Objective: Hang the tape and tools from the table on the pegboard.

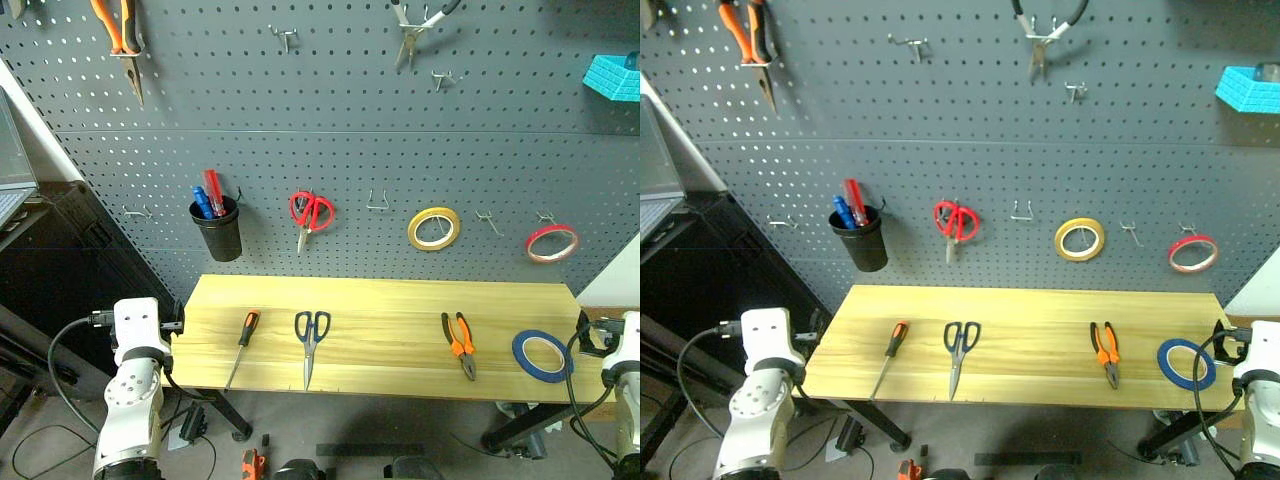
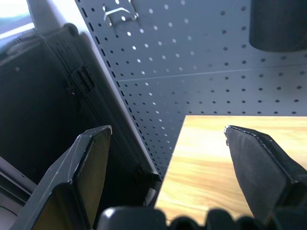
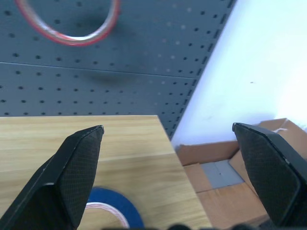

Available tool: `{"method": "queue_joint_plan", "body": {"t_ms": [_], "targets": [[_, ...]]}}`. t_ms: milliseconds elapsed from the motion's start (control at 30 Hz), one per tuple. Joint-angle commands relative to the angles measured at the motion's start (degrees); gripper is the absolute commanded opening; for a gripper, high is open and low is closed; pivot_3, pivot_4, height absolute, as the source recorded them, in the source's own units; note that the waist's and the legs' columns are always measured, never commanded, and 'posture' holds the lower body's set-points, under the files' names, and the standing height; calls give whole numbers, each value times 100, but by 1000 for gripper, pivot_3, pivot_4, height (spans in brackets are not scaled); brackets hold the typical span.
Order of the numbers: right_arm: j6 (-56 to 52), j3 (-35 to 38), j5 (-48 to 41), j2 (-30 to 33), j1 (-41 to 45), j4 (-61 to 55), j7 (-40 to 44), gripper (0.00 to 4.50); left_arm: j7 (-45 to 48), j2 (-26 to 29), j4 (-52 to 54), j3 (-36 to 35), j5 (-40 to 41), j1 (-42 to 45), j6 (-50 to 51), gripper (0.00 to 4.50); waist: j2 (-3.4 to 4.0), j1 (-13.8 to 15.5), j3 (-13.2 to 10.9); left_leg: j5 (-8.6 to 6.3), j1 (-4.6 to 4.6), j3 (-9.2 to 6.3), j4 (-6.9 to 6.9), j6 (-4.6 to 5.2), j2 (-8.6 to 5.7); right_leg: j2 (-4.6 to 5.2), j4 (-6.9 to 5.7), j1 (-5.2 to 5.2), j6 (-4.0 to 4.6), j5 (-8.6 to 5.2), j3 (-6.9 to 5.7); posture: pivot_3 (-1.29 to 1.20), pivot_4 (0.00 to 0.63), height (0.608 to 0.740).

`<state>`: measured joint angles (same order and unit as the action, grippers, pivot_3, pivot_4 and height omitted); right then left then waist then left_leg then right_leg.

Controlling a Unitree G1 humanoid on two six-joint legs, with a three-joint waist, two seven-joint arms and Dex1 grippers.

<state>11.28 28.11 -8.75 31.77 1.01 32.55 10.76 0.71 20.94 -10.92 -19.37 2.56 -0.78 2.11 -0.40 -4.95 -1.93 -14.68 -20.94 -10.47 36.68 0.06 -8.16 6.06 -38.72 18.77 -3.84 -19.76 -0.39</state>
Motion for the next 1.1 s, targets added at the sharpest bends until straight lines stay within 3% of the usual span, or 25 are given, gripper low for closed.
{"method": "queue_joint_plan", "body": {"t_ms": [33,1100], "targets": [[211,176,-126,201,163,70,7,4500,-87,144,37,-89,-123,84,-217,4057,0,-4,0,0,0,1,0,0,0,0,0,0,0,0,1,-147,0,740],[-71,260,-717,258,-323,-260,581,4500,514,282,-40,234,-169,297,-359,4057,3,-11,1,-15,-1,15,0,12,2,2,14,0,-3,-3,11,-186,0,740]]}}
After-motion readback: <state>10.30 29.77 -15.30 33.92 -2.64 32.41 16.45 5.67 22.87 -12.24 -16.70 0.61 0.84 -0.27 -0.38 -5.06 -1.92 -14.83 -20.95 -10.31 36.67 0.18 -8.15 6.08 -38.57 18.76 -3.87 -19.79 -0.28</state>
